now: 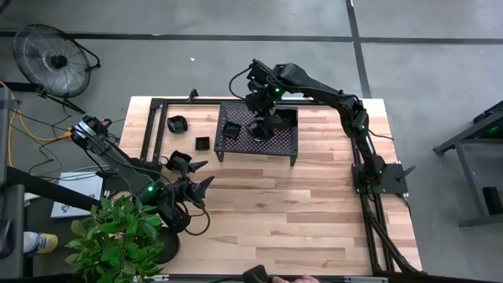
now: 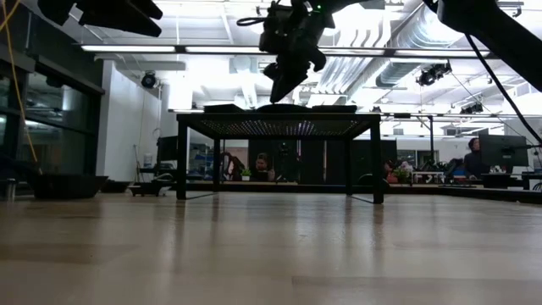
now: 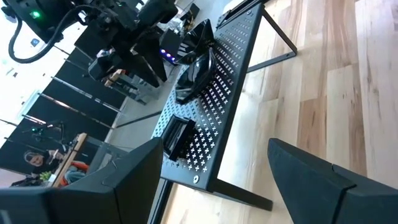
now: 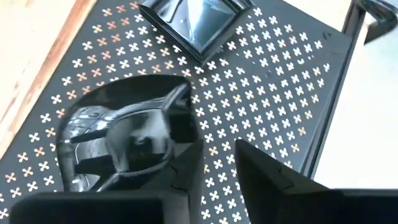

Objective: Pick & Place Mini shaped plates
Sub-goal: Stack the distorted square plate on the distorted square plates on the shelf

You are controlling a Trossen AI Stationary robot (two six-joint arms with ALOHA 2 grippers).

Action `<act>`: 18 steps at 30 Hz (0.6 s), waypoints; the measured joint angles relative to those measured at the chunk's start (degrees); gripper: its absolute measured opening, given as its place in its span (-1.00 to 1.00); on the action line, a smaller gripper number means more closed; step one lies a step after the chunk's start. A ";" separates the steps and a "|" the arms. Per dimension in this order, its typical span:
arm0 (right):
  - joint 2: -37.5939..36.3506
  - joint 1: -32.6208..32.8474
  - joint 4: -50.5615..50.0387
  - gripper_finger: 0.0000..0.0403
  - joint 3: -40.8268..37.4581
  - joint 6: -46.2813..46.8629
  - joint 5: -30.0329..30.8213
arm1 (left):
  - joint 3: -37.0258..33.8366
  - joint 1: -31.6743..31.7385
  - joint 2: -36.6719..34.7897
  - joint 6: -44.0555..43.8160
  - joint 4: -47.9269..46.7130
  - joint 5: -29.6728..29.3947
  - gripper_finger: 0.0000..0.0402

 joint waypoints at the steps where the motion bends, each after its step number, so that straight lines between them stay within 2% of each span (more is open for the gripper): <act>1: 0.00 -0.01 -0.08 -0.56 0.07 0.42 0.18 | 0.00 0.01 0.00 0.00 0.00 0.32 0.42; 8: -0.03 0.06 -0.08 -0.50 4.24 2.10 1.10 | 0.00 0.00 0.00 -0.01 -0.01 0.99 0.42; 12: -2.68 0.39 2.44 -0.50 3.28 2.60 3.97 | 0.00 0.00 0.00 -0.01 -0.12 1.05 0.42; 18: -7.65 0.42 1.98 -0.54 3.28 10.05 5.11 | 0.00 0.29 0.00 -1.76 -2.21 0.38 0.42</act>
